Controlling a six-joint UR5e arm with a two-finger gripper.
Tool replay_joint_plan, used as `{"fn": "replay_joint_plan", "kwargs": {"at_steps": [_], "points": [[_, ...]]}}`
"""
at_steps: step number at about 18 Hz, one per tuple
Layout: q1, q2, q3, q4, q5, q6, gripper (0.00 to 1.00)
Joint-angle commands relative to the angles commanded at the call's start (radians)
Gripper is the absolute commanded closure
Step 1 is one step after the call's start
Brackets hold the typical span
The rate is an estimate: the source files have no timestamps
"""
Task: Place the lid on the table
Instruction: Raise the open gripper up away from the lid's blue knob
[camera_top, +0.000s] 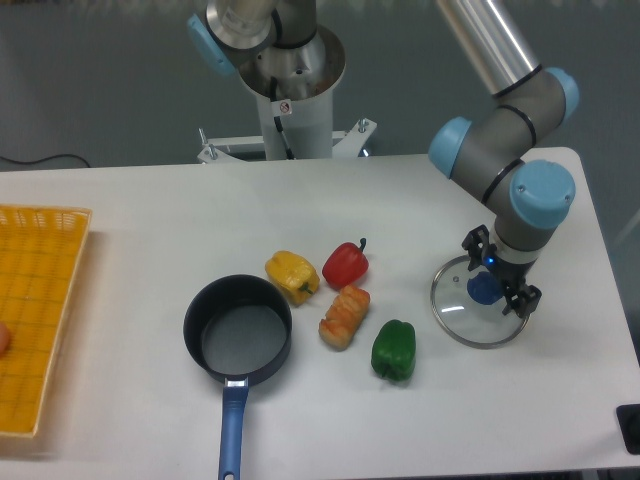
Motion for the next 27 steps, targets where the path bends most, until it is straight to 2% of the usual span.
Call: {"fn": "replay_joint_plan", "kwargs": {"at_steps": [4,7,11,20,27], "points": [[0.001,0.055,0.012,-0.023,-0.002,-0.005,0.00],[-0.002,0.109,0.009,-0.095,-0.008,0.005,0.00],[-0.015,0.154,0.011,-0.110,-0.037,-0.001,0.00],[-0.009,0.193,0.031,-0.207,-0.041,-0.011,0.00],[-0.011,0.195,0.026,-0.212,-0.041,-0.011,0.00]]}}
